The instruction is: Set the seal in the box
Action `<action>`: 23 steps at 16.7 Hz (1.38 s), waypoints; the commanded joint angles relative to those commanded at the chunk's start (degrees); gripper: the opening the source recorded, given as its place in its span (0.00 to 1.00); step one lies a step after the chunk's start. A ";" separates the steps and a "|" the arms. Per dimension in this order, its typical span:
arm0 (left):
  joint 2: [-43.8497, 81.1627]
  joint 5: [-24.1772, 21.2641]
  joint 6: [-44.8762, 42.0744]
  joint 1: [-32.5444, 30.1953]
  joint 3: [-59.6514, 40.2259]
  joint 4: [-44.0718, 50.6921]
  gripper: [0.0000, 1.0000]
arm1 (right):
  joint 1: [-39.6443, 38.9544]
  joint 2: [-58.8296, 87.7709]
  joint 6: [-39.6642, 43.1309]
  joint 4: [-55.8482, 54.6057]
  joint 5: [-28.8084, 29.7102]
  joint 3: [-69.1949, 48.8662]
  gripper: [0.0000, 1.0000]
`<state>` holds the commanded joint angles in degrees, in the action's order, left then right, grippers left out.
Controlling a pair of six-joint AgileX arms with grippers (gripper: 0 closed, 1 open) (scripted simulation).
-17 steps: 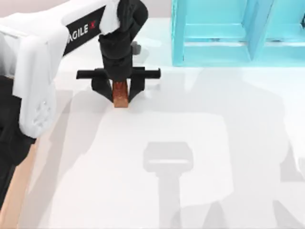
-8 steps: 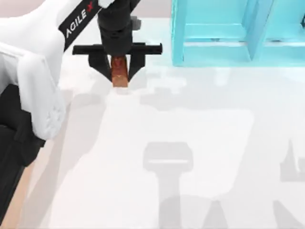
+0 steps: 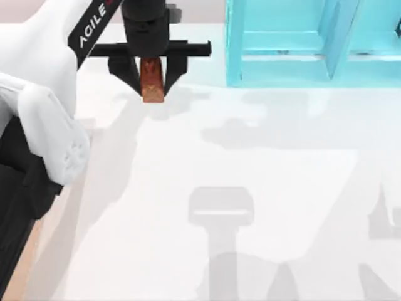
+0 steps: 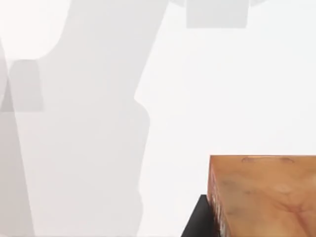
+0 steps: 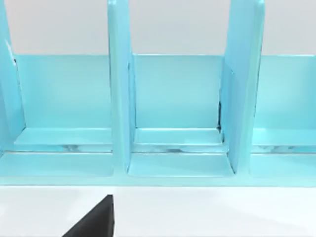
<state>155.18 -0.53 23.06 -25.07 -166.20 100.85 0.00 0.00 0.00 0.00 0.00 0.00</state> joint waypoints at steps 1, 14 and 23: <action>0.00 0.00 0.00 0.00 0.00 0.00 0.00 | 0.00 0.00 0.00 0.00 0.00 0.00 1.00; -25.86 0.46 -19.47 19.89 38.23 -11.77 0.00 | 0.00 0.00 0.00 0.00 0.00 0.00 1.00; -50.97 0.77 -38.86 39.50 74.84 -22.94 0.00 | 0.00 0.00 0.00 0.00 0.00 0.00 1.00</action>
<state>104.21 0.24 -15.80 14.43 -91.36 77.91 0.00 0.00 0.00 0.00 0.00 0.00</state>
